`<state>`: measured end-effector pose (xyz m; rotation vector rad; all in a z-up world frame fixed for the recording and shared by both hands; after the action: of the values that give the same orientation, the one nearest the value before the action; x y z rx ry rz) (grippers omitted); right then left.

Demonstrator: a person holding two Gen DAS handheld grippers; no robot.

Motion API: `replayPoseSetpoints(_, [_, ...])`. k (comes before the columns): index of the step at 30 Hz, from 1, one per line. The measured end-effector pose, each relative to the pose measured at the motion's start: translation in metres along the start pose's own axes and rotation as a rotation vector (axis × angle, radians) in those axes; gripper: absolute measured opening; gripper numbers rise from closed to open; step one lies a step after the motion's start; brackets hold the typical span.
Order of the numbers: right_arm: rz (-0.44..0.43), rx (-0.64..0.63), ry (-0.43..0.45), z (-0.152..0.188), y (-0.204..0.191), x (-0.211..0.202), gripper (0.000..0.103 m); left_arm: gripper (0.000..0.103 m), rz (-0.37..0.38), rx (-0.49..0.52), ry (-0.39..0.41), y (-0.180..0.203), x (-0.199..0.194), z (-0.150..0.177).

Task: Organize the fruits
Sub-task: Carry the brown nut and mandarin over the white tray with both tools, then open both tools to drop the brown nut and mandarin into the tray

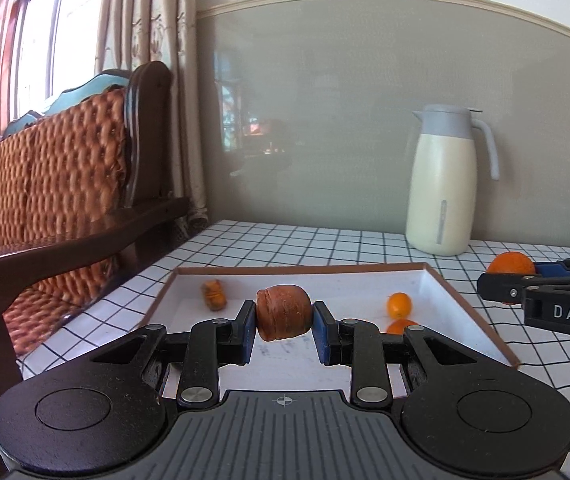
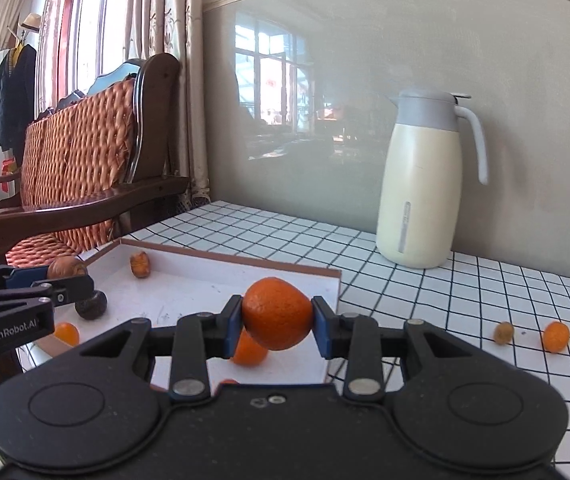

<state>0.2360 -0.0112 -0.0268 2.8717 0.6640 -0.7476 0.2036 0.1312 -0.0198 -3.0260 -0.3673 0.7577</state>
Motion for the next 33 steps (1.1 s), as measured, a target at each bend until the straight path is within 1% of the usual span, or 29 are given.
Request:
replayPoseSetpoints(9, [0.007,-0.034,0.01,-0.014,-0.013,0.028,0.028,0.03,-0.037,-0.02,-0.001,-0.021,0.018,-0.006])
replayPoseSetpoints(16, [0.012,0.004,0.004,-0.02,-0.008,0.049,0.028,0.03,-0.054,-0.037,-0.015,-0.035,0.037,-0.012])
replayPoseSetpoints(20, [0.018,0.003,-0.003,-0.021,-0.005,0.059,0.028,0.03,-0.057,-0.051,-0.024,-0.04,0.047,-0.015])
replayPoseSetpoints(25, [0.017,0.007,-0.022,-0.021,-0.003,0.072,0.028,0.03,-0.072,-0.059,-0.019,-0.043,0.066,-0.028])
replayPoseSetpoints(33, [0.041,-0.009,-0.032,-0.028,0.003,0.09,0.028,0.03,-0.072,-0.059,-0.061,-0.048,0.087,-0.021])
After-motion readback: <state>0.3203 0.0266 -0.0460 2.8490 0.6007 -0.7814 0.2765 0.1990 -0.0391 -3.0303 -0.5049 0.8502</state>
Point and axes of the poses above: each gripper's, at about its wrist camera, not at the fingertips, and x roughly the way its jaws point, y to its right, z to its underside, the point moved 8 cm from there along x, roughly the way its jaws point, and after that the axes turned 8 degrees about -y, right-handed, at the moved point
